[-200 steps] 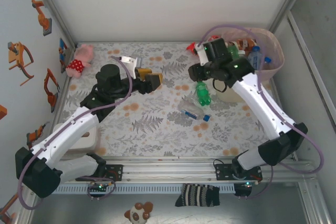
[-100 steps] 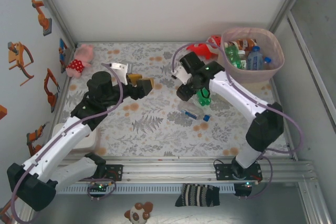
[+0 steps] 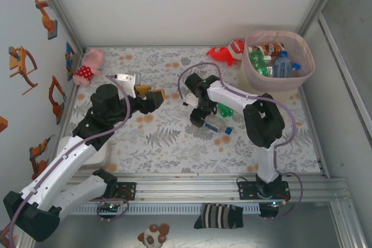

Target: Put the plastic bottles in the bin

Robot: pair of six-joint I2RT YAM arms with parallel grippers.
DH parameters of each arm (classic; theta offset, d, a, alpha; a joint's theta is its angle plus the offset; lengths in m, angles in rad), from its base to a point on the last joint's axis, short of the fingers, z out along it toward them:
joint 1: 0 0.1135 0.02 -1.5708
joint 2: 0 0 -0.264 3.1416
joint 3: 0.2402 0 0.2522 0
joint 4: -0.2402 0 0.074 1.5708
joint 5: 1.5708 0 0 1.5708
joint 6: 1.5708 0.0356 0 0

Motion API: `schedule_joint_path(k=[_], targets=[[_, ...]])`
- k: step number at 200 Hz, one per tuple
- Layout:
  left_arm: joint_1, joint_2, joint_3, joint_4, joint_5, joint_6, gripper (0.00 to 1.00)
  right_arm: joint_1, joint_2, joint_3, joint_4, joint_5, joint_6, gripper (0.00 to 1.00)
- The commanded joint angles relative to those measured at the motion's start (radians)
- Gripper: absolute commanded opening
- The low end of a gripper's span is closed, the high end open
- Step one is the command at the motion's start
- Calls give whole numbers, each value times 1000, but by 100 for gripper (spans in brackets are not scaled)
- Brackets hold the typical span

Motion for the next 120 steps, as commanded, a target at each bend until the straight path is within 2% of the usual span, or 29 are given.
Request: schedule_joint_path(k=[1, 62, 120], targets=[[7, -23, -10, -6, -12, 13, 75, 5, 15, 13, -24, 29, -5, 77], [11, -20, -12, 9, -13, 6, 75, 1, -4, 13, -27, 37, 17, 52], [13, -12, -14, 13, -8, 4, 75, -28, -133, 36, -45, -41, 57, 51]])
